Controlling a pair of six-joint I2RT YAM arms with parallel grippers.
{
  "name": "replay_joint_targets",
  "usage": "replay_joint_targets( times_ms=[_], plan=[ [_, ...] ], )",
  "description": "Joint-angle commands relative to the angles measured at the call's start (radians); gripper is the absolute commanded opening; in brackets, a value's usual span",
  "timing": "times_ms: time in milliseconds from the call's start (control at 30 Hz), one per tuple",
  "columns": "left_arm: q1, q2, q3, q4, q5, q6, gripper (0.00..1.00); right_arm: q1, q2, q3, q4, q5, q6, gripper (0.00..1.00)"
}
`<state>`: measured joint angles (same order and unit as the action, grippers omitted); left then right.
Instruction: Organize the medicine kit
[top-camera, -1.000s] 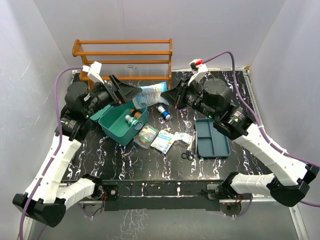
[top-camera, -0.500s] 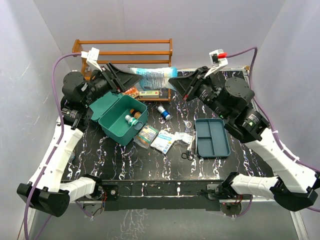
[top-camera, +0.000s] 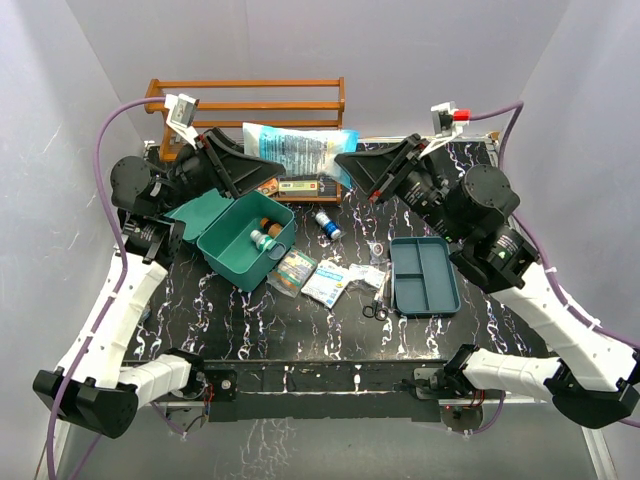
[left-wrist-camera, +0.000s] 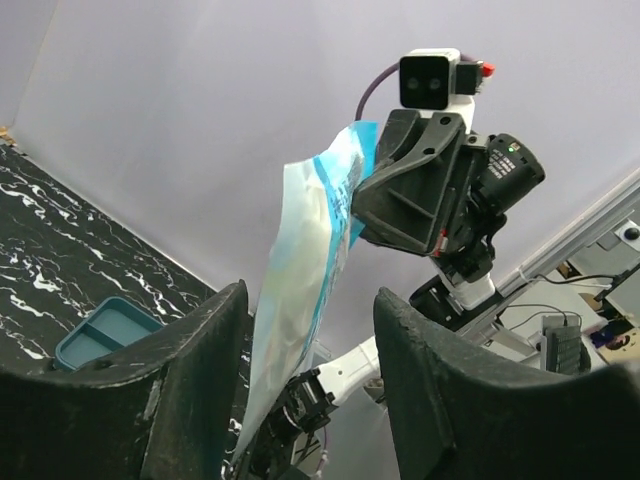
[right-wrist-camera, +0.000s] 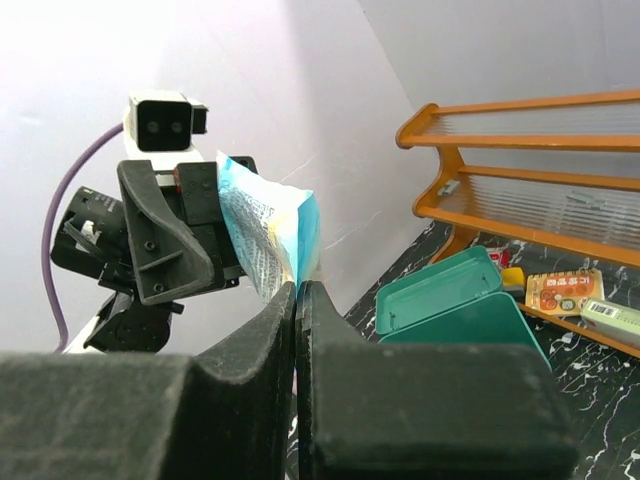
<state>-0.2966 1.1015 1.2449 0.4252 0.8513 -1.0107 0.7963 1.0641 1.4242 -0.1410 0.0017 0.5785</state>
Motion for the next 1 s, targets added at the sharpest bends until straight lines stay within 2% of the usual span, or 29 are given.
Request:
replay_joint_targets(
  times_ms=[0, 167, 333, 500, 633, 800, 967],
  plan=[
    [0.005, -0.045, 0.001, 0.03, -0.003, -0.009, 0.49, -0.003, -0.018, -0.043, 0.111, 0.002, 0.036, 0.0],
    [0.005, -0.046, -0.003, -0.011, -0.031, 0.033, 0.29, -0.002, -0.017, -0.087, 0.127, 0.014, 0.037, 0.0],
    [0.005, -0.058, 0.009, -0.129, -0.069, 0.128, 0.18, -0.003, -0.03, -0.128, 0.129, 0.059, 0.042, 0.01],
    [0.005, -0.05, 0.023, -0.205, -0.085, 0.176, 0.08, -0.003, -0.045, -0.173, 0.114, 0.102, 0.048, 0.19],
    [0.005, -0.053, 0.038, -0.284, -0.116, 0.223, 0.05, -0.004, -0.053, -0.201, 0.057, 0.168, 0.056, 0.31],
    [0.006, -0.049, 0.097, -0.573, -0.247, 0.398, 0.05, -0.004, -0.054, -0.216, -0.071, 0.319, 0.085, 0.38],
    [0.006, -0.01, 0.168, -0.947, -0.415, 0.729, 0.05, -0.004, -0.032, -0.24, -0.181, 0.411, 0.116, 0.41]
  ],
)
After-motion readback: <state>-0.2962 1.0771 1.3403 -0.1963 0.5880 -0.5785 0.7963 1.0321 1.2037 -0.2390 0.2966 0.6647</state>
